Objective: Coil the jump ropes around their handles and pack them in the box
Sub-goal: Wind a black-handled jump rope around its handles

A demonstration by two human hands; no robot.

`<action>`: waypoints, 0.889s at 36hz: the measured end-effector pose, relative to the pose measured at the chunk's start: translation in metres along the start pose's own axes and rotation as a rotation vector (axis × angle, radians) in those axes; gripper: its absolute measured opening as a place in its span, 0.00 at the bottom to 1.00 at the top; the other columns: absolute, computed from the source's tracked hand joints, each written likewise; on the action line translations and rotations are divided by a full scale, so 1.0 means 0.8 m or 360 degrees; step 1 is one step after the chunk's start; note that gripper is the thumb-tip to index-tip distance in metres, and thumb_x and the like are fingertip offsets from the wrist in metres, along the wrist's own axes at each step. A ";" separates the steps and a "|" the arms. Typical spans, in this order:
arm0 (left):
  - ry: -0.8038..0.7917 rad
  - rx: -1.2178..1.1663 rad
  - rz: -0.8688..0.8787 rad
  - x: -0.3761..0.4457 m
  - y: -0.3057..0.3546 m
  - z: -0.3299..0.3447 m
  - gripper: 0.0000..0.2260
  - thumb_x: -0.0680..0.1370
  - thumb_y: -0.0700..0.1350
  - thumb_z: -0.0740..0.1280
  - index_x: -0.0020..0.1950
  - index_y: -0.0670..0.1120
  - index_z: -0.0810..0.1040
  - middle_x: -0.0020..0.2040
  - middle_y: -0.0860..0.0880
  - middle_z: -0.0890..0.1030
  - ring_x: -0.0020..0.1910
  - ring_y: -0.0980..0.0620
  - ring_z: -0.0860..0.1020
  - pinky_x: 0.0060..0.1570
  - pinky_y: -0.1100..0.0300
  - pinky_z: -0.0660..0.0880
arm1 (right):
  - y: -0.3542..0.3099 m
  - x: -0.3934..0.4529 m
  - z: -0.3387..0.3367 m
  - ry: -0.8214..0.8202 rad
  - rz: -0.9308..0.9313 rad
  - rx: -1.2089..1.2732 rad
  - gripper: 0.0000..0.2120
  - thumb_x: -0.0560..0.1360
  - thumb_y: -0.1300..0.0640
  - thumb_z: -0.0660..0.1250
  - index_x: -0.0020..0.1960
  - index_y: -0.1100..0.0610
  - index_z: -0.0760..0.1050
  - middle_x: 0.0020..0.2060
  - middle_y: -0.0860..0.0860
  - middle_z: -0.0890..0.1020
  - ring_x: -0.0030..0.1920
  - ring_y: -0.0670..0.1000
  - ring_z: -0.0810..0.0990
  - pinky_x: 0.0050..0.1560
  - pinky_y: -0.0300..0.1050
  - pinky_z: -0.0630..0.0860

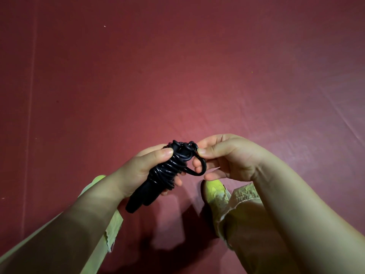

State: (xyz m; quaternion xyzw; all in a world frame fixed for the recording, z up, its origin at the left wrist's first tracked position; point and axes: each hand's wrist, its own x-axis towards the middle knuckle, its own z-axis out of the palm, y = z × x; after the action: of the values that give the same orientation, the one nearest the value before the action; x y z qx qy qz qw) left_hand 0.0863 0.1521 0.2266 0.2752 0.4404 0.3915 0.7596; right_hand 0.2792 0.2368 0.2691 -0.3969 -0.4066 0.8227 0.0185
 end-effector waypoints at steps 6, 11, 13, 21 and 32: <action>0.0136 0.0081 0.0096 0.000 0.003 0.005 0.23 0.66 0.54 0.69 0.56 0.42 0.78 0.48 0.35 0.81 0.38 0.42 0.80 0.29 0.56 0.75 | 0.002 0.002 0.005 0.0140 -0.0128 0.0058 0.07 0.63 0.52 0.69 0.37 0.53 0.83 0.31 0.50 0.81 0.32 0.45 0.80 0.31 0.38 0.77; 0.0210 0.0213 0.0185 0.001 0.003 0.006 0.23 0.65 0.57 0.68 0.54 0.44 0.79 0.42 0.38 0.82 0.37 0.42 0.79 0.30 0.54 0.76 | 0.004 0.006 0.006 0.0210 -0.0166 0.0104 0.07 0.71 0.55 0.68 0.37 0.53 0.82 0.30 0.50 0.80 0.30 0.45 0.80 0.31 0.39 0.77; 0.0194 0.0226 0.0236 0.000 0.003 0.007 0.23 0.66 0.56 0.68 0.58 0.46 0.77 0.45 0.40 0.83 0.40 0.43 0.81 0.31 0.52 0.77 | 0.005 0.007 0.005 0.0224 -0.0149 0.0099 0.12 0.74 0.57 0.66 0.34 0.53 0.83 0.29 0.50 0.80 0.30 0.45 0.79 0.31 0.38 0.77; 0.0006 0.0329 0.0253 -0.005 0.005 0.008 0.16 0.69 0.53 0.67 0.56 0.60 0.78 0.50 0.49 0.82 0.43 0.42 0.83 0.32 0.48 0.79 | 0.004 0.005 0.003 0.0111 -0.0013 0.0041 0.04 0.66 0.55 0.68 0.34 0.54 0.80 0.29 0.50 0.79 0.30 0.45 0.80 0.30 0.37 0.77; 0.0041 0.0346 0.0283 -0.001 0.004 0.012 0.17 0.66 0.47 0.72 0.53 0.60 0.80 0.47 0.51 0.82 0.41 0.42 0.83 0.31 0.52 0.78 | 0.004 0.008 0.001 0.0216 -0.0023 0.0010 0.08 0.75 0.60 0.64 0.37 0.55 0.76 0.28 0.50 0.78 0.30 0.46 0.79 0.32 0.39 0.76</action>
State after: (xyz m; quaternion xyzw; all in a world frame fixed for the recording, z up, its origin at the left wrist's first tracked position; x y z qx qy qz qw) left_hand 0.0933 0.1524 0.2339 0.3888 0.4637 0.4108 0.6819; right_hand 0.2753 0.2360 0.2632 -0.4487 -0.4047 0.7950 0.0533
